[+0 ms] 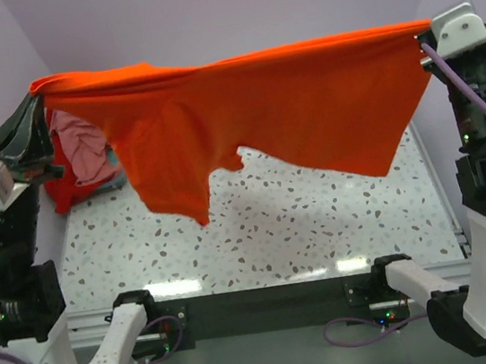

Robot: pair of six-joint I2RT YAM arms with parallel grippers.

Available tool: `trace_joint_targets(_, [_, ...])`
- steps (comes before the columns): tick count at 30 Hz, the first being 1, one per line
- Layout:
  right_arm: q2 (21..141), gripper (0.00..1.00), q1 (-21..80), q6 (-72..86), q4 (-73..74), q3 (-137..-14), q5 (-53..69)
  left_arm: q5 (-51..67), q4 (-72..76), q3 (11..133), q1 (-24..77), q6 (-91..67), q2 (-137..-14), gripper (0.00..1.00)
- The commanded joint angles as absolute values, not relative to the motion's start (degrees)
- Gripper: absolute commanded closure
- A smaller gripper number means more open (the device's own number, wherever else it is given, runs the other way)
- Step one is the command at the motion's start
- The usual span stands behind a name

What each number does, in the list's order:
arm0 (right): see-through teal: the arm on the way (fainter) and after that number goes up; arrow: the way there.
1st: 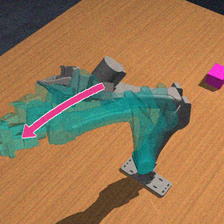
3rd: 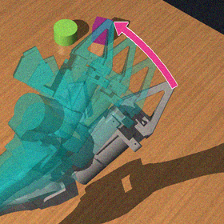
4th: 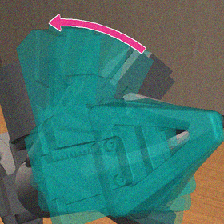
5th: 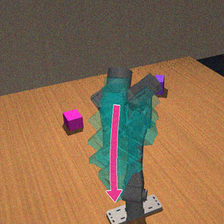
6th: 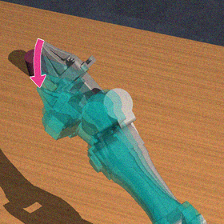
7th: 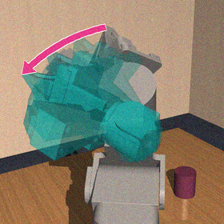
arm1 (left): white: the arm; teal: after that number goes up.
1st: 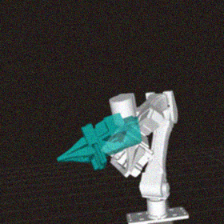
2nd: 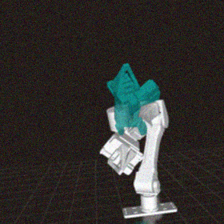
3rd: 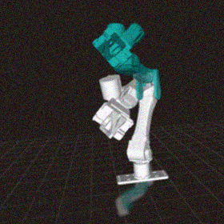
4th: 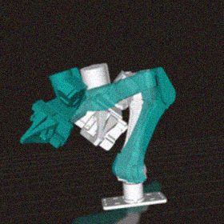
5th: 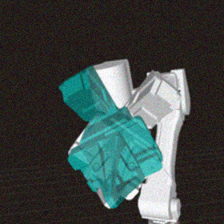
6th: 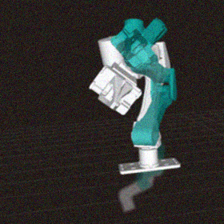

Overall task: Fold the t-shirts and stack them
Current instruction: Flatten the tshirt out

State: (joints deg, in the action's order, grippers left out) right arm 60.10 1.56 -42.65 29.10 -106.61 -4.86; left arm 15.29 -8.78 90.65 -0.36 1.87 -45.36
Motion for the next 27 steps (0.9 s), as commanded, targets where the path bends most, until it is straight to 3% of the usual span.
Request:
trace_joint_targets(1, [59.2,1.0,0.6,-47.7,23.8,-109.3,-10.0,10.5,-15.3,98.0,-1.6,6.9,-46.8,1.0])
trace_joint_targets(4, [60.0,1.0,0.6,-49.2,24.1,-110.7,-8.7,9.8,-19.1,102.2,-1.6,9.8,-48.1,1.0])
trace_joint_targets(8, [61.3,1.0,0.6,-49.5,27.8,-107.2,-4.9,9.6,-20.8,97.7,-1.5,15.5,-48.6,1.0])
trace_joint_targets(17, [60.9,1.0,0.6,-56.7,29.3,-79.5,3.6,23.1,-14.8,65.2,-1.5,14.6,-47.7,1.0])
trace_joint_targets(22, [72.4,1.0,0.9,-56.8,24.5,-70.7,4.1,21.0,-3.8,53.4,-1.2,11.9,-62.1,1.0])
trace_joint_targets(27, [90.3,1.0,2.3,-54.6,18.5,-74.8,0.6,19.5,2.9,63.1,-0.5,8.4,-86.7,1.0])
